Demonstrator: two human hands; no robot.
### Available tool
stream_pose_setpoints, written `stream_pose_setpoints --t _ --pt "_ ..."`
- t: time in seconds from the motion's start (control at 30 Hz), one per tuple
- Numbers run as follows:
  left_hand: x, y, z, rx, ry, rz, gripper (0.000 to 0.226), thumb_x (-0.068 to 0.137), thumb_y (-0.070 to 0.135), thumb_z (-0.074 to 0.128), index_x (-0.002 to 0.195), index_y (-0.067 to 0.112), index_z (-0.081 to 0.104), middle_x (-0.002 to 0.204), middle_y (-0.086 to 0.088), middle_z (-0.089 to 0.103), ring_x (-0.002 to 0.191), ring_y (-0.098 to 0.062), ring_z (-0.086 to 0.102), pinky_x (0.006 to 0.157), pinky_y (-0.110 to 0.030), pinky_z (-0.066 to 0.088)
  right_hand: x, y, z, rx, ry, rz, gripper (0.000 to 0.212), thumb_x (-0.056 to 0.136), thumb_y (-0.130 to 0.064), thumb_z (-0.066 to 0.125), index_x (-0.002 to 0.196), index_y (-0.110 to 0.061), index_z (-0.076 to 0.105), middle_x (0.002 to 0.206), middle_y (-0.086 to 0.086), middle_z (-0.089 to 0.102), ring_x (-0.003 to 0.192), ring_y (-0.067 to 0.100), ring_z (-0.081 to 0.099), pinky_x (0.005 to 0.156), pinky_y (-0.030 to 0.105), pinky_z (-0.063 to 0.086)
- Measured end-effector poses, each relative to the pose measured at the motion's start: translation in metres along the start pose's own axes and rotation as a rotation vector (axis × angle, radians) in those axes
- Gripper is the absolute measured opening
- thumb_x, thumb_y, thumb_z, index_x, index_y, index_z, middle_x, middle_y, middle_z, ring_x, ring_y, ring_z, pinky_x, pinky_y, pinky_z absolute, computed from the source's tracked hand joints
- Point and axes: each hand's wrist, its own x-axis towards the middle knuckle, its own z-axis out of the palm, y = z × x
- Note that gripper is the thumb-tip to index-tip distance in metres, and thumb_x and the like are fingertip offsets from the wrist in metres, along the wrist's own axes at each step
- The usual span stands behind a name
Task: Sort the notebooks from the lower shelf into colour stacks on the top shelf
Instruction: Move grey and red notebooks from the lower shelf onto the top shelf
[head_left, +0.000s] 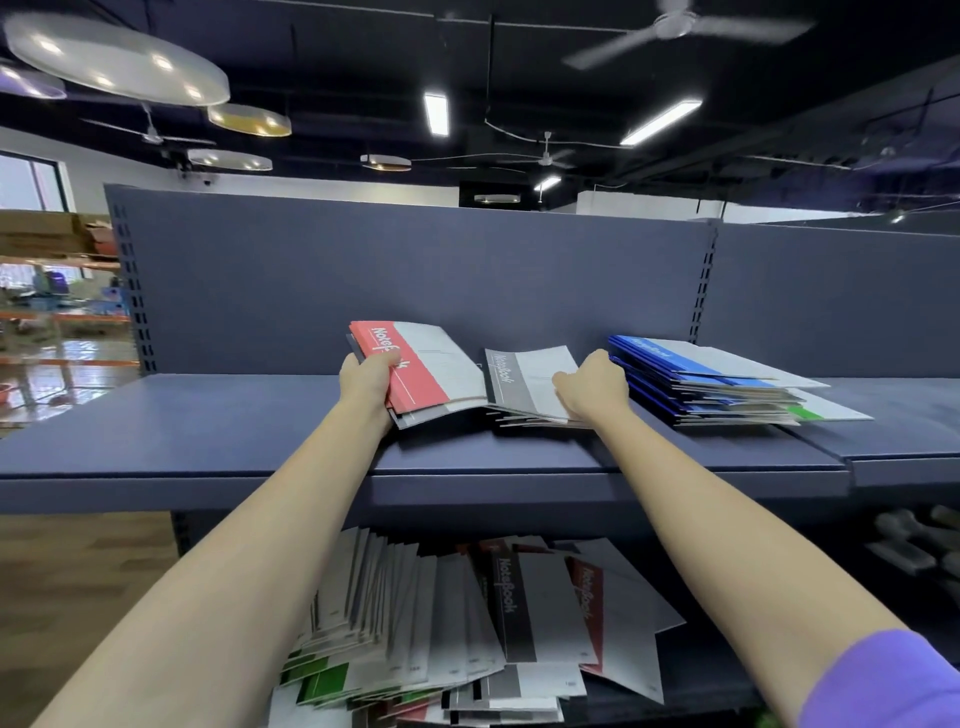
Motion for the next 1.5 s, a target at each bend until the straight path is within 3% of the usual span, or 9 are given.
stream_pose_setpoints --t 0.1,0.47,0.57,0.7,0.97,1.07,1.23,1.37,1.5 --pt "-0.001 0.000 -0.001 -0.046 0.078 0.016 0.028 0.093 0.005 0.058 0.118 0.014 0.048 0.100 -0.007 0.062 0.075 -0.019 0.065 0.056 -0.031 0.052 -0.001 -0.004 0.003 -0.159 -0.013 -0.028 0.041 0.091 -0.023 0.056 0.127 -0.003 0.048 0.135 0.021 0.046 0.124 0.039 0.044 0.096 0.040 0.041" --pt "-0.003 0.005 -0.006 -0.126 0.078 0.011 0.028 0.092 0.011 0.062 0.117 0.016 0.050 0.099 -0.004 0.066 0.076 -0.020 0.067 0.061 -0.032 0.056 -0.006 -0.009 -0.001 -0.443 -0.064 -0.245 0.034 0.095 -0.009 0.040 0.122 -0.021 0.057 0.127 0.012 0.052 0.119 0.035 0.046 0.091 0.042 0.044" --pt "-0.004 0.006 -0.004 -0.099 0.028 0.011 0.028 0.093 0.011 0.063 0.117 0.016 0.051 0.099 -0.004 0.067 0.076 -0.020 0.068 0.061 -0.032 0.055 -0.002 -0.004 -0.005 -0.409 -0.123 -0.283 0.027 0.099 -0.031 0.043 0.118 -0.026 0.062 0.126 0.008 0.054 0.119 0.033 0.045 0.090 0.041 0.042" --pt "-0.004 0.005 -0.003 -0.050 -0.030 0.024 0.026 0.093 0.011 0.064 0.116 0.015 0.053 0.098 -0.005 0.068 0.074 -0.019 0.068 0.057 -0.029 0.054 0.003 0.000 -0.010 -0.398 -0.218 -0.258 0.048 0.088 -0.073 0.047 0.114 -0.036 0.064 0.119 0.000 0.054 0.123 0.027 0.039 0.093 0.042 0.042" --pt "-0.007 0.007 -0.003 0.018 -0.192 -0.033 0.030 0.093 0.024 0.067 0.121 0.018 0.058 0.113 -0.010 0.072 0.094 -0.028 0.072 0.078 -0.043 0.060 -0.006 -0.004 -0.013 -0.448 -0.130 -0.244 0.036 0.098 -0.046 0.050 0.120 -0.023 0.068 0.129 0.008 0.058 0.121 0.033 0.049 0.093 0.040 0.045" --pt "-0.012 0.006 0.003 0.082 -0.286 0.022 0.037 0.093 0.017 0.067 0.128 0.010 0.058 0.116 -0.013 0.071 0.084 -0.024 0.073 0.062 -0.033 0.059 -0.011 -0.007 -0.013 -0.327 -0.140 -0.240 0.027 0.094 -0.038 0.052 0.093 -0.020 0.071 0.106 0.004 0.070 0.105 0.032 0.060 0.091 0.038 0.049" --pt "-0.026 0.000 0.016 0.109 -0.354 0.011 0.046 0.086 0.010 0.073 0.128 0.007 0.056 0.113 -0.016 0.072 0.087 -0.029 0.073 0.061 -0.034 0.058 -0.016 -0.017 -0.022 0.197 -0.138 -0.112 0.049 0.098 -0.052 0.044 0.076 -0.019 0.073 0.072 -0.008 0.074 0.097 0.017 0.064 0.096 0.039 0.047" --pt "-0.040 -0.002 0.040 0.131 -0.409 -0.062 0.049 0.084 0.010 0.076 0.128 0.007 0.055 0.111 -0.016 0.072 0.087 -0.030 0.073 0.058 -0.036 0.058 -0.025 -0.020 -0.044 0.250 -0.166 -0.142 0.055 0.088 -0.058 0.064 0.059 -0.015 0.047 0.058 -0.005 0.047 0.060 0.015 0.043 0.059 0.030 0.034" --pt "-0.053 0.006 0.078 0.126 -0.421 -0.098 0.043 0.090 0.016 0.068 0.130 0.007 0.052 0.110 -0.014 0.072 0.081 -0.026 0.073 0.056 -0.034 0.058 -0.024 -0.006 -0.067 0.476 -0.162 -0.081 0.051 0.082 -0.036 0.079 0.056 -0.013 0.042 0.053 -0.005 0.032 0.053 0.015 0.029 0.055 0.029 0.024"
